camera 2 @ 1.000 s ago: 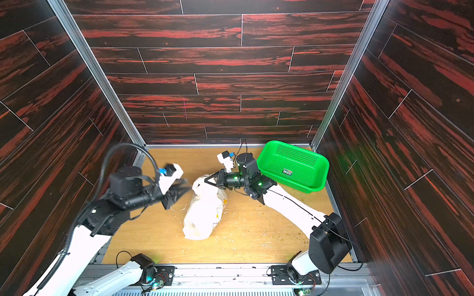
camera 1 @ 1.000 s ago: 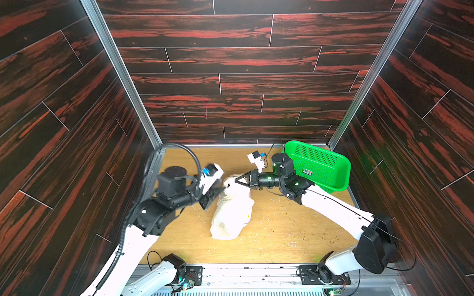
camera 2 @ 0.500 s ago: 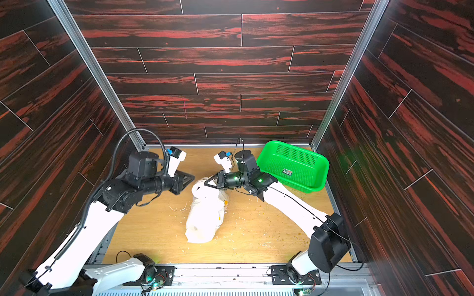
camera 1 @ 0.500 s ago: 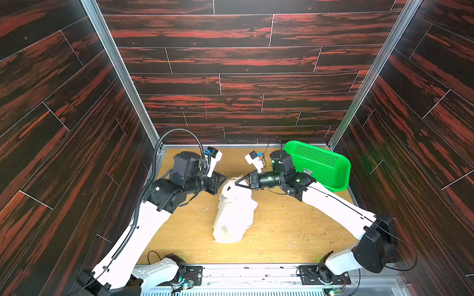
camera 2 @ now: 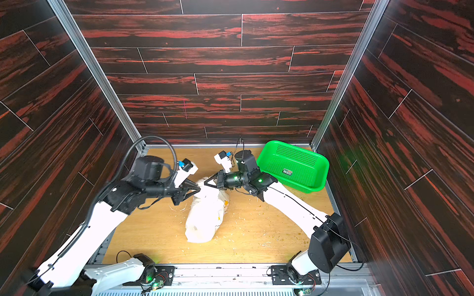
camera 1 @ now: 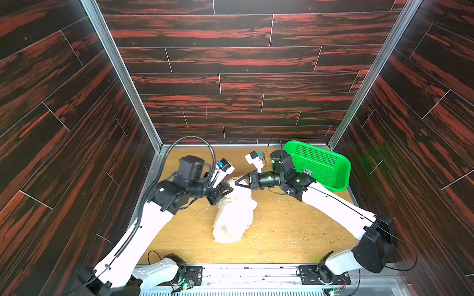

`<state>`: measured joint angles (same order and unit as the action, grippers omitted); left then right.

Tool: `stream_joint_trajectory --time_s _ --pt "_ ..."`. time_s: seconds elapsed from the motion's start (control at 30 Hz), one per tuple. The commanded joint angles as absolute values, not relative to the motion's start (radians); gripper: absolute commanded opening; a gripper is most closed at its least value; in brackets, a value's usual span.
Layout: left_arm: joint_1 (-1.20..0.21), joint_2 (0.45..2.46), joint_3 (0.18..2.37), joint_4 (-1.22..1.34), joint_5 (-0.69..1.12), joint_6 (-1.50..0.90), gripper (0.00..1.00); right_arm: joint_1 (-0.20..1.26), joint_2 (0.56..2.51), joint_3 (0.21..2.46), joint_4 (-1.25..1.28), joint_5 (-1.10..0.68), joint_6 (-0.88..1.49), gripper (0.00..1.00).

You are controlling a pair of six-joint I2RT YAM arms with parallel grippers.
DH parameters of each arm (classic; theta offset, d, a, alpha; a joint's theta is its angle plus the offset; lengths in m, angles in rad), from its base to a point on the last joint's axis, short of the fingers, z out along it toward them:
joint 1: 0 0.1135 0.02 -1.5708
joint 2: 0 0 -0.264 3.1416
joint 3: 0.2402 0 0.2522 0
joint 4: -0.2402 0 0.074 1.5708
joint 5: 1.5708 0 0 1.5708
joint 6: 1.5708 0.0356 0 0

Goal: Place the pineapple into a plastic bag & tie a knot
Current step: Cross the plastic bag at the center of the board.

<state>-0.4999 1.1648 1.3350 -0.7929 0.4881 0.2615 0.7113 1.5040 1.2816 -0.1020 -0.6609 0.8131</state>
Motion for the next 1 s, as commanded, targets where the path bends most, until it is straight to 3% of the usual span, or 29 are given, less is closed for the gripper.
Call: stream_joint_trajectory --time_s 0.0,0.23,0.53,0.77,0.97 --pt "-0.507 1.182 1.351 -0.841 0.499 0.357 0.30 0.713 1.486 1.288 0.024 -0.679 0.819 0.07" --pt "-0.511 1.204 1.338 -0.841 0.460 0.366 0.32 0.714 1.486 1.285 0.037 -0.677 0.831 0.11" --pt "-0.533 1.215 1.342 -0.858 0.486 0.409 0.06 0.714 1.494 1.282 0.055 -0.677 0.855 0.17" --pt "-0.540 1.182 1.290 -0.815 0.601 0.449 0.03 0.714 1.511 1.288 0.040 -0.710 0.851 0.23" --pt "-0.540 1.196 1.280 -0.797 0.554 0.449 0.03 0.714 1.515 1.294 0.020 -0.750 0.852 0.18"
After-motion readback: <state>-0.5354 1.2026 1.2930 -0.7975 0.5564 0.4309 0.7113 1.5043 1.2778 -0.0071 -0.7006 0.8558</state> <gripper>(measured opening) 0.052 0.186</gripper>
